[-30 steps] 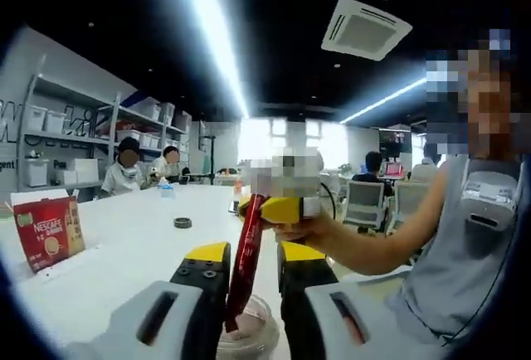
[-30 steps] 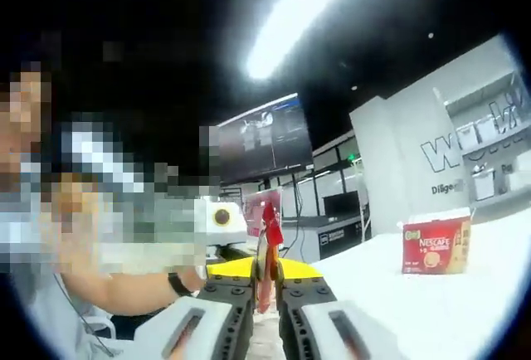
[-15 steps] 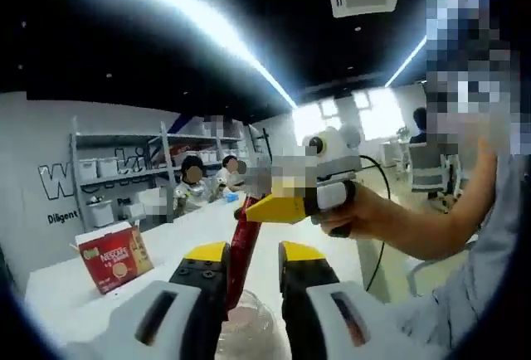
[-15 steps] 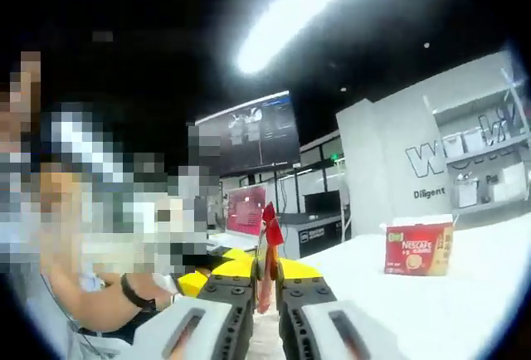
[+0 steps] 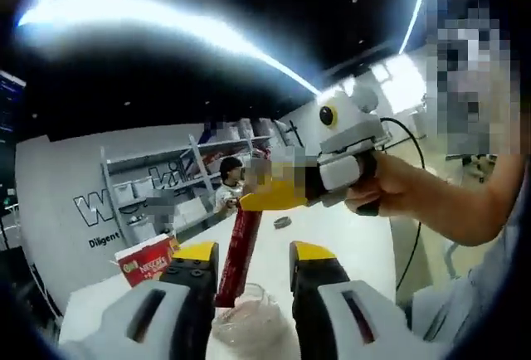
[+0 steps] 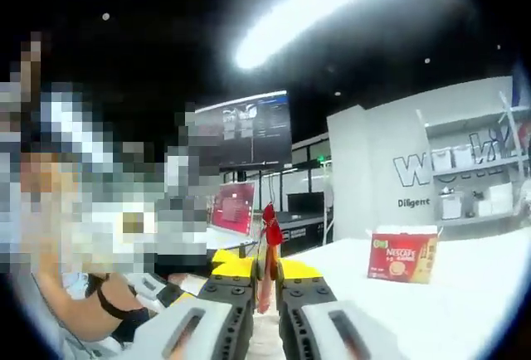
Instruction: Tear open the coffee pouch, take out the coffee, and pour the coffee from the pouch into the cup
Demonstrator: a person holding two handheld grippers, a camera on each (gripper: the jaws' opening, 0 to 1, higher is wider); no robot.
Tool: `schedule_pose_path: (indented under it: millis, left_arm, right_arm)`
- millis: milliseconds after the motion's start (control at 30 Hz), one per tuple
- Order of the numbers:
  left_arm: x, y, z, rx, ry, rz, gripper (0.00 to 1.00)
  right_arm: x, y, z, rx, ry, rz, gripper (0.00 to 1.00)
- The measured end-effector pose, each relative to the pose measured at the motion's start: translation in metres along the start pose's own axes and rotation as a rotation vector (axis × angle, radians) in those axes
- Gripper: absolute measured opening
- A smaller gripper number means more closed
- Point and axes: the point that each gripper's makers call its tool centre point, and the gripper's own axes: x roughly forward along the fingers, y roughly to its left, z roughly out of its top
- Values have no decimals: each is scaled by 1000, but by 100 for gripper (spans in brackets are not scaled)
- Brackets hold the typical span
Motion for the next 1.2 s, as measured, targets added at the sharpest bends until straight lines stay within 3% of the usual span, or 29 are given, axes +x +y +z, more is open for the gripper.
schedule_pose_path:
  millis: [167,367,767,967,1033,1167,1200]
  left_arm:
    - [-3,1,1,90,10,72,36]
    - [5,-10,-2,174,47,83,37]
    - [2,-13,-7,154,53,67,39]
    - [-9,-1,-13,5,-10,13,37]
    - [-13,14,-18,-59,-34,-48,37]
    - [-15,24,-18,-138,-53,-172,35]
    - [-14,29,-20,-182,-22,-278,35]
  right_arm:
    - [-1,3,0,-22,6,-27,10]
    - [2,9,4,-62,17,-53,10]
    - [2,13,-2,-63,36,-75,10]
    - [-2,9,1,-40,7,-71,10]
    - [-4,6,1,6,-13,-52,10]
    - [-4,1,2,25,-21,-23,10]
    - [-3,0,2,27,-17,-18,10]
